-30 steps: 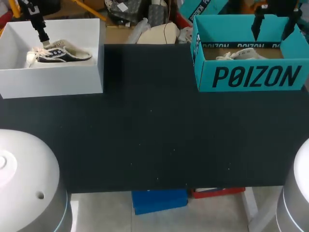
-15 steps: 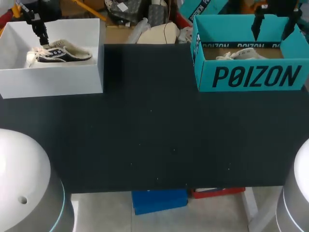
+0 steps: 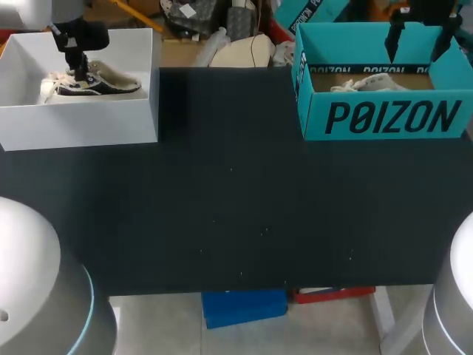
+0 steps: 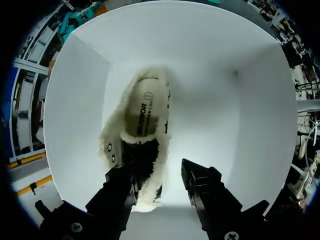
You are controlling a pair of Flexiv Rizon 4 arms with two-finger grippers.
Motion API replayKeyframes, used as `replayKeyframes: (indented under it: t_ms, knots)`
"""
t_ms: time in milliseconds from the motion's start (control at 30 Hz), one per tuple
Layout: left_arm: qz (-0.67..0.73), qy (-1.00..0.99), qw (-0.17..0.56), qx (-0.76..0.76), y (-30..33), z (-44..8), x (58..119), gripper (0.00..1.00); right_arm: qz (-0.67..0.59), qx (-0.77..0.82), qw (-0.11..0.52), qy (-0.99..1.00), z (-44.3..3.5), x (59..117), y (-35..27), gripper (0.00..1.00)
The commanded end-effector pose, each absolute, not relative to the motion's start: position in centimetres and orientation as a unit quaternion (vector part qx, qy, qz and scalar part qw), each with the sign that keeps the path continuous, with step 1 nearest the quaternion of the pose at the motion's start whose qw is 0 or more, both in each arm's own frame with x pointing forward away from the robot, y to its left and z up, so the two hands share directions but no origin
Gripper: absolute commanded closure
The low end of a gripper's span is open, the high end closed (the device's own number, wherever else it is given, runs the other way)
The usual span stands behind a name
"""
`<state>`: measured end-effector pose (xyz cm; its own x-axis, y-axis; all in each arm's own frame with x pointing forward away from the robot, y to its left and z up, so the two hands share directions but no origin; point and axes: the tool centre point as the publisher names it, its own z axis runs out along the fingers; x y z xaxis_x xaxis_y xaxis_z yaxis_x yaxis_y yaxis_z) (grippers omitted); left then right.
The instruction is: Take the shoe out of the shoebox, open the shoe tongue, remove and reinsert the insole, then place the shoe into the shoebox
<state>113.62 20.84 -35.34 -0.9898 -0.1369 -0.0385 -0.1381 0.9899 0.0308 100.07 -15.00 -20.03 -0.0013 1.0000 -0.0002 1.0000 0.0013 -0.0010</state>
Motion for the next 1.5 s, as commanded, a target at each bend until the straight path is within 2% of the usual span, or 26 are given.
replayKeyframes:
  t_ms: [33,100,200,333,600,633,667,700,1000,1267,1500]
  knots:
    - [0.018,0.998,0.000,-0.065,20.4,-37.1,114.5,0.57,0.000,-0.707,0.000,-0.707,-20.0,100.0,-15.0,0.00]
    - [0.017,0.998,-0.003,-0.063,20.2,-37.5,114.3,0.64,0.000,-0.707,0.000,-0.707,-20.0,100.0,-15.0,0.00]
    - [0.023,0.998,-0.012,-0.060,20.4,-38.6,114.3,0.60,0.000,-0.707,0.000,-0.707,-20.0,100.0,-15.0,0.00]
    - [0.026,0.998,-0.011,-0.058,20.7,-39.6,114.4,0.59,0.000,-0.707,0.000,-0.707,-20.0,100.0,-15.0,0.00]
    - [0.032,0.998,-0.010,-0.060,20.7,-41.2,114.5,0.64,0.000,-0.707,0.000,-0.707,-20.0,100.0,-15.0,0.00]
    - [0.032,0.998,-0.010,-0.059,20.6,-41.4,114.4,0.66,0.000,-0.707,0.000,-0.707,-20.0,100.0,-15.0,0.00]
    - [0.037,0.998,-0.009,-0.056,20.5,-41.5,114.4,0.77,0.000,-0.707,0.000,-0.707,-20.0,100.0,-15.0,0.00]
    - [0.038,0.998,-0.009,-0.055,20.5,-41.6,114.3,1.00,0.000,-0.707,0.000,-0.707,-20.0,100.0,-15.0,0.00]
    - [0.032,0.998,0.012,-0.045,19.9,-39.0,114.0,1.00,0.000,-0.707,0.000,-0.707,-20.0,100.0,-15.0,0.00]
    - [0.018,0.999,0.044,-0.027,18.7,-32.4,111.3,1.00,0.000,-0.707,0.000,-0.707,-20.0,100.0,-15.0,0.00]
    - [0.040,0.988,0.117,-0.094,17.6,-25.9,110.1,1.00,0.000,-0.707,0.000,-0.707,-20.0,100.0,-15.0,0.00]
